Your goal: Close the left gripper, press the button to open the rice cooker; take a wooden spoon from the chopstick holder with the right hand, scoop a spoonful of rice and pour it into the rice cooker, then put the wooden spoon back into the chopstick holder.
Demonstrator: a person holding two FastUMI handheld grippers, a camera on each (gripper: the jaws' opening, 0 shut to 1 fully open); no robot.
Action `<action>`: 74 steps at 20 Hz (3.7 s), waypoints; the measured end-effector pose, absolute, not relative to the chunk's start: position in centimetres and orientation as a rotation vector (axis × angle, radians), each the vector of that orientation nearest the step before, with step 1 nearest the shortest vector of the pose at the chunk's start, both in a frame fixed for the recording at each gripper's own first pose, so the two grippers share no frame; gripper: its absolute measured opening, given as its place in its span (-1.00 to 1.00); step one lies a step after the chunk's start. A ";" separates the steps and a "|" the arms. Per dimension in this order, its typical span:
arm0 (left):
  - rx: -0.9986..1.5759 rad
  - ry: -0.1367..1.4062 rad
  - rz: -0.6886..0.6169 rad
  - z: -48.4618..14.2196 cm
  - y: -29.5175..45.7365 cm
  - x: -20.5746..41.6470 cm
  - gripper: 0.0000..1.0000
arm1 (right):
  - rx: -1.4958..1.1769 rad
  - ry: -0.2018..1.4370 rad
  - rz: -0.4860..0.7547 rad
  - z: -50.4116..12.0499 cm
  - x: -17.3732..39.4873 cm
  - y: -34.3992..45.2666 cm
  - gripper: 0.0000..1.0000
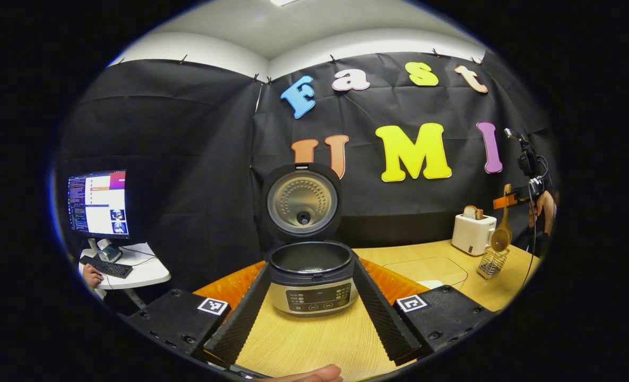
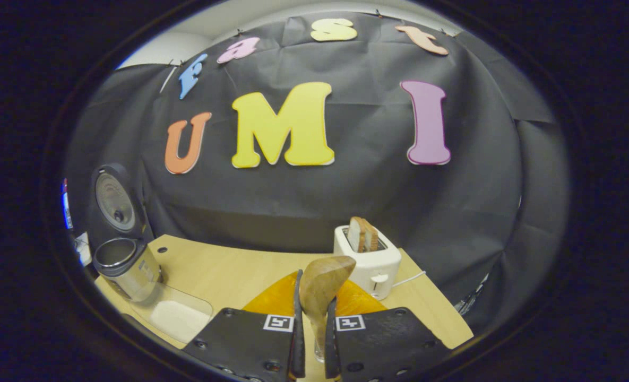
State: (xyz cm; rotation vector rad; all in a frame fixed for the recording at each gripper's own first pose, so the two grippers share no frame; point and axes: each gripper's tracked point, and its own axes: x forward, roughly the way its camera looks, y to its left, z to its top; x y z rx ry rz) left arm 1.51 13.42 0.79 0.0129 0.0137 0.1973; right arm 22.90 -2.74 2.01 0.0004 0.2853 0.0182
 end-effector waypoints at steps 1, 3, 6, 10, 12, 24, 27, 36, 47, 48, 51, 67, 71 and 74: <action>0.007 0.016 0.194 0.8 13.5 1.4 0.98 | -0.011 0.275 0.037 2.9 22.5 -1.1 -0.72; 0.001 0.009 0.186 1.2 13.6 1.1 0.98 | -0.044 0.254 0.083 4.3 21.9 2.5 -0.72; 0.008 0.001 0.182 1.5 13.8 0.7 0.98 | -0.090 0.228 0.149 5.5 21.1 8.5 -0.72; 0.033 0.012 0.182 1.4 13.9 0.6 0.98 | -0.134 0.232 0.227 4.4 20.9 15.7 -0.72; 0.035 0.015 0.174 1.3 13.8 0.6 0.98 | -0.141 0.249 0.269 3.2 20.9 18.8 -0.72; 0.000 0.001 0.179 1.8 13.8 0.7 0.97 | -0.239 0.330 0.221 -7.6 21.9 23.0 -0.72; -0.005 0.019 0.185 1.3 14.0 0.7 0.98 | -0.269 0.345 0.185 -9.2 22.1 22.4 -0.72; 0.026 0.017 0.135 1.4 13.4 0.6 0.98 | -0.451 0.375 0.220 -12.5 18.7 25.3 -0.72; -0.039 0.028 0.147 1.0 14.2 0.9 0.98 | -0.128 0.455 0.170 -11.6 18.4 27.2 -0.72; -0.042 0.026 0.148 1.1 14.4 0.9 0.98 | -0.065 0.468 0.148 -11.5 18.5 26.8 -0.72; -0.039 0.021 0.138 1.3 14.2 0.9 0.98 | 0.183 0.518 0.083 -11.4 18.7 25.8 -0.71; -0.026 0.049 0.115 0.2 13.0 1.5 0.98 | 0.885 0.613 0.120 -12.9 19.6 20.9 -0.71; -0.028 0.055 0.116 -0.1 13.3 1.6 0.98 | 1.055 0.651 0.142 -13.3 19.6 21.1 -0.71; -0.037 0.063 0.126 -0.3 13.8 1.6 0.98 | 1.128 0.654 0.151 -13.1 19.8 21.1 -0.72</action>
